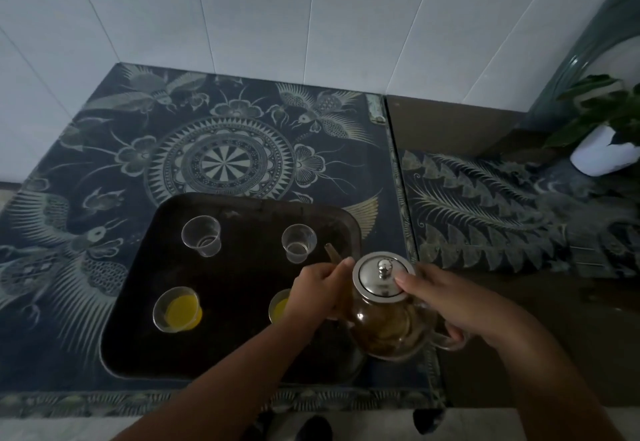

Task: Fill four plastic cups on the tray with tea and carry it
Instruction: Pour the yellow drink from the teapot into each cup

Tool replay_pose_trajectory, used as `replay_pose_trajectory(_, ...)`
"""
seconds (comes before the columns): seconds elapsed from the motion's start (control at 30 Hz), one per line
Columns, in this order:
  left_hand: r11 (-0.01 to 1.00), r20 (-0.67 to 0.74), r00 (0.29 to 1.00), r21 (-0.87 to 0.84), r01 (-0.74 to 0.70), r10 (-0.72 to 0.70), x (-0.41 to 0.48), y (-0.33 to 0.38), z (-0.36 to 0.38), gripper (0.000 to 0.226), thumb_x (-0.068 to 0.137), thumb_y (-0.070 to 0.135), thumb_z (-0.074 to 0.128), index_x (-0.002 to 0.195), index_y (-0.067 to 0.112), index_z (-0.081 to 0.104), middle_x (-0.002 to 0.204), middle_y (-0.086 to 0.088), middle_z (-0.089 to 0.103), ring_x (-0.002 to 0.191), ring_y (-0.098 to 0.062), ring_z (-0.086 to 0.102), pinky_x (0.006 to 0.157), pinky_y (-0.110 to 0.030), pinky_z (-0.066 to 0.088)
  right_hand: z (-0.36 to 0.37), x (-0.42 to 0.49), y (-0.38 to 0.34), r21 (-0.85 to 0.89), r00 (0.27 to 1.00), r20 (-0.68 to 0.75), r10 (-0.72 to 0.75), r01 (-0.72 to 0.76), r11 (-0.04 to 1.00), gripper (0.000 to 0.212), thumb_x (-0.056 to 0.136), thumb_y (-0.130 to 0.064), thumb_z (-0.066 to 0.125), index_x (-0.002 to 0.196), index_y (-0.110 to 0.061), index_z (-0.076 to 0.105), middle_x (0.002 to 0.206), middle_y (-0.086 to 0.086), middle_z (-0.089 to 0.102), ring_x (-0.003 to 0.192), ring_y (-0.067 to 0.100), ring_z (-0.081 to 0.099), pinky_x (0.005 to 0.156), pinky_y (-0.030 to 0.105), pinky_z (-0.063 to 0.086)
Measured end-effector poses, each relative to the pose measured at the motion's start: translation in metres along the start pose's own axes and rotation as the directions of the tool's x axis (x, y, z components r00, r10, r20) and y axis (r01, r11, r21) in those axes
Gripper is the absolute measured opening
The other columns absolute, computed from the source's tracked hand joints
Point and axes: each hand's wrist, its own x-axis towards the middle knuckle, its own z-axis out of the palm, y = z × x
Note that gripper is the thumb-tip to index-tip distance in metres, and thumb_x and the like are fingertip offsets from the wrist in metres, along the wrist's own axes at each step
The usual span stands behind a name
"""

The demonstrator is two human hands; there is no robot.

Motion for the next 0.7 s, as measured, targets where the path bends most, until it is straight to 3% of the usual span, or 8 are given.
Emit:
replay_pose_trajectory(0.1,0.999,0.043,0.999,-0.036,0.023,-0.022,0.014,0.006,-0.009,0.054,0.084,0.068,0.058,0.096,0.019,0.077,0.094,-0.006,0.081,0.09,-0.024,0.079,0.081,-0.054,0.065,-0.003,0.01,-0.017,-0.015,1.0,-0.016,0.001,-0.001,1.0,0.078,0.072,-0.084,0.042,0.137,-0.04,0.049,0.114,-0.007,0.068,0.04,0.0,0.056,0.047,0.024,0.044)
replay_pose_trajectory(0.2,0.995,0.07,0.996,-0.084,0.055,-0.05,0.027,0.008,-0.017,0.047,0.094,0.06,0.058,0.103,0.017,0.076,0.099,-0.006,0.08,0.094,-0.023,0.078,0.085,-0.053,0.065,-0.003,0.021,-0.032,-0.039,1.0,-0.01,0.024,-0.024,0.999,0.076,0.076,-0.08,0.042,0.138,-0.036,0.049,0.116,-0.005,0.069,0.039,-0.001,0.055,0.048,0.023,0.044)
replay_pose_trajectory(0.33,0.982,0.084,0.992,-0.155,0.108,-0.096,0.042,0.004,-0.022,0.034,0.101,0.047,0.057,0.108,0.019,0.074,0.104,-0.006,0.079,0.098,-0.023,0.077,0.087,-0.053,0.064,-0.002,0.035,-0.047,-0.08,0.998,0.001,0.065,-0.065,0.995,0.077,0.077,-0.082,0.042,0.14,-0.037,0.046,0.117,-0.003,0.069,0.053,0.008,0.058,0.058,0.028,0.05)
replay_pose_trajectory(0.43,0.973,0.079,0.99,-0.187,0.134,-0.121,0.051,0.002,-0.024,0.033,0.102,0.046,0.057,0.107,0.018,0.074,0.103,-0.008,0.079,0.097,-0.025,0.077,0.084,-0.054,0.065,-0.004,0.046,-0.056,-0.121,0.996,0.0,0.085,-0.085,0.989,0.06,0.091,-0.071,0.045,0.14,-0.036,0.047,0.114,-0.004,0.069,0.059,0.007,0.061,0.05,0.023,0.048)
replay_pose_trajectory(0.53,0.963,0.085,0.987,-0.224,0.151,-0.135,0.057,0.0,-0.025,0.035,0.102,0.046,0.056,0.108,0.016,0.075,0.103,-0.009,0.08,0.097,-0.025,0.078,0.082,-0.053,0.065,-0.005,0.058,-0.061,-0.13,0.995,0.0,0.102,-0.101,0.986,0.056,0.092,-0.07,0.047,0.134,-0.033,0.052,0.108,-0.003,0.072,0.056,0.008,0.063,0.044,0.022,0.045)
replay_pose_trajectory(0.7,0.945,0.088,0.982,-0.271,0.184,-0.166,0.063,-0.003,-0.025,0.037,0.101,0.047,0.058,0.109,0.016,0.076,0.103,-0.009,0.08,0.096,-0.025,0.078,0.081,-0.052,0.066,-0.008,0.068,-0.071,-0.181,0.992,0.005,0.129,-0.126,0.975,0.057,0.089,-0.073,0.049,0.128,-0.032,0.055,0.108,-0.004,0.07,0.066,0.01,0.067,0.049,0.024,0.051)
